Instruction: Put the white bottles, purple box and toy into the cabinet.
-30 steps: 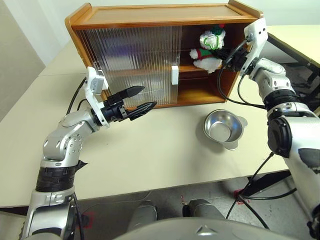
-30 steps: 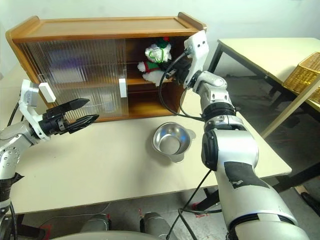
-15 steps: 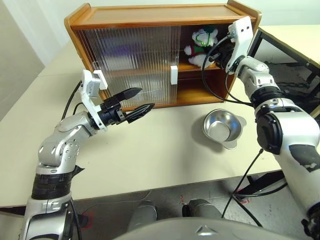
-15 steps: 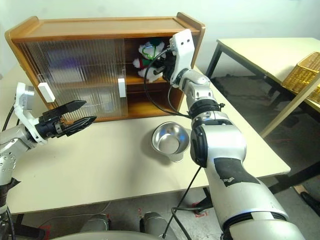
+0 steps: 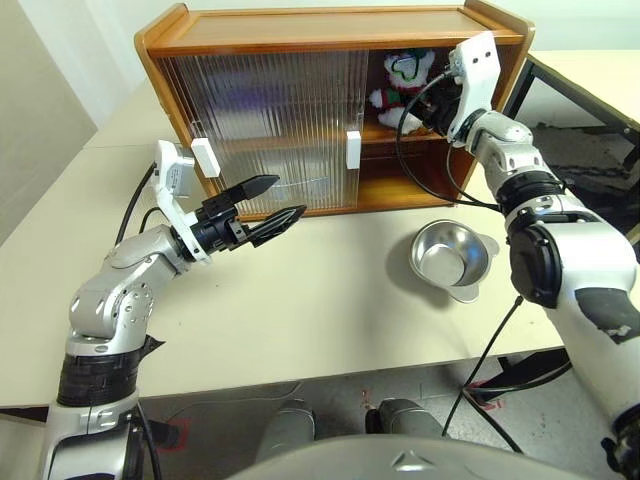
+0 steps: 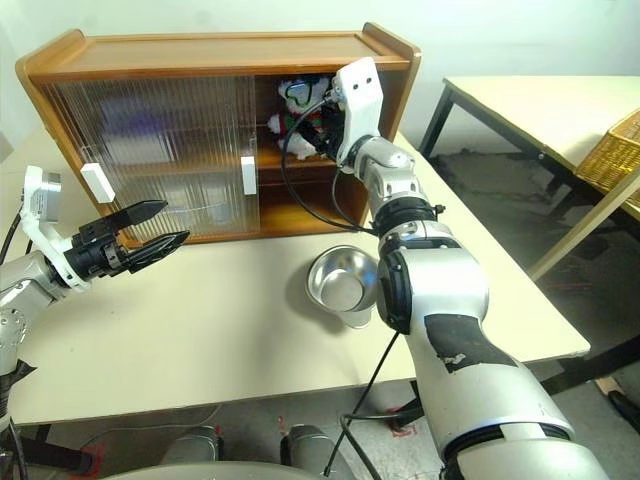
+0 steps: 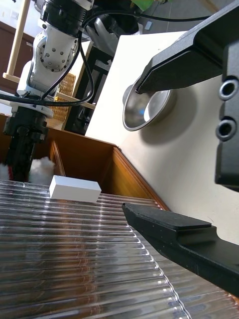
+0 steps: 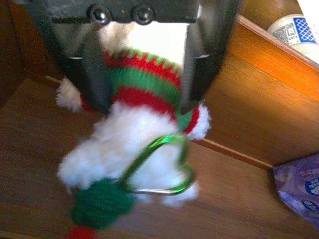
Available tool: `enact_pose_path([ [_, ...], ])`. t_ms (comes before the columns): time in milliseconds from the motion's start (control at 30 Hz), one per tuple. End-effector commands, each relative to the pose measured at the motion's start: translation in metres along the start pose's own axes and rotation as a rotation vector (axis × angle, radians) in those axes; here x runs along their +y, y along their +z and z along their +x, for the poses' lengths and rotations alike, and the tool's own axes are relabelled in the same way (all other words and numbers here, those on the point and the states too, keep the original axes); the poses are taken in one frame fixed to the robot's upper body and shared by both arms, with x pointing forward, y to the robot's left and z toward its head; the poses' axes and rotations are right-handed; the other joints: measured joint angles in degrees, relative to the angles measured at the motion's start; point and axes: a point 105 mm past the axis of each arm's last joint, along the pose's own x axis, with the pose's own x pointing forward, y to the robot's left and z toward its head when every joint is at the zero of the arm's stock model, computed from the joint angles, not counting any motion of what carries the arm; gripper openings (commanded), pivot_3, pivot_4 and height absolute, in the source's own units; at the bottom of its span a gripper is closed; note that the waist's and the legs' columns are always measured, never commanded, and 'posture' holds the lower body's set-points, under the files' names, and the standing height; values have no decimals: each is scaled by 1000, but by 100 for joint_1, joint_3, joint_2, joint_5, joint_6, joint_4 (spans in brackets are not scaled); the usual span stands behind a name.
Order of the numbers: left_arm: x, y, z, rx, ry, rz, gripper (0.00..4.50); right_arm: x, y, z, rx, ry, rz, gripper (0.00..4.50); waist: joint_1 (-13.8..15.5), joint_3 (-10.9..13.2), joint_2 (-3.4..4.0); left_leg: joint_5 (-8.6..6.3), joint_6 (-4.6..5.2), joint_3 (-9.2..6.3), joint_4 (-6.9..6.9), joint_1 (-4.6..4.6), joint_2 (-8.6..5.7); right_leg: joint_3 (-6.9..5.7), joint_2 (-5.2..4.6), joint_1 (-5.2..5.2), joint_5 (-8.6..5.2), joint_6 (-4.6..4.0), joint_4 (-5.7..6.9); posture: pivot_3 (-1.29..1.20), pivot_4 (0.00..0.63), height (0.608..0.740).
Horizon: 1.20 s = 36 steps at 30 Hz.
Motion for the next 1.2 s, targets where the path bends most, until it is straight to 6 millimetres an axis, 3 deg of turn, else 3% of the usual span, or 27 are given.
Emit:
enact_pose_path([
  [33, -1, -1, 4, 5, -22, -2, 4500, -4, -2, -5, -7, 11, -7, 3864, -1, 0, 0, 0, 0, 1, -2, 0, 0, 0, 0, -1, 1, 2, 0, 41, 0, 740],
  [100, -1, -1, 6, 4, -30, -4, 4500, -8, 2, -9, -30, 20, -7, 4486, -3, 0, 0, 0, 0, 2, -6, 1, 1, 0, 0, -2, 8, 15, 0, 28, 0, 740],
  [400, 1, -2, 10, 10, -59, -10, 4500, -26, 12, -37, -148, 69, 1, 4486, -33, -1, -1, 1, 2, 10, -11, 2, 2, 0, 0, -2, 16, 30, 0, -20, 0, 740],
  [800, 3, -2, 12, 22, -85, -15, 4500, -22, -22, -104, -143, 129, 212, 4486, -173, -2, -4, 3, 5, 22, 64, 14, -36, 4, 22, 44, 14, 28, 0, -61, 0, 740],
  [867, 2, -2, 13, 23, -89, -16, 4500, -25, -34, -117, -110, 84, 261, 4486, -206, -2, -5, 9, 15, 22, 66, 21, -56, 9, 21, 54, -4, 64, 0, -64, 0, 740],
  [1033, 2, -3, 13, 25, -94, -20, 4500, -27, -60, -142, -39, 30, 477, 4486, -246, 3, -10, 10, 16, 14, 63, 95, -83, 14, 19, 129, -9, 76, -1, -65, 0, 740],
  [1200, 2, -4, 13, 26, -94, -22, 4500, -33, -92, -162, 2, -56, 843, 4486, -272, 3, -9, 7, 11, -8, 54, 102, -87, 13, 18, 134, -9, 76, 0, -63, 3, 740],
])
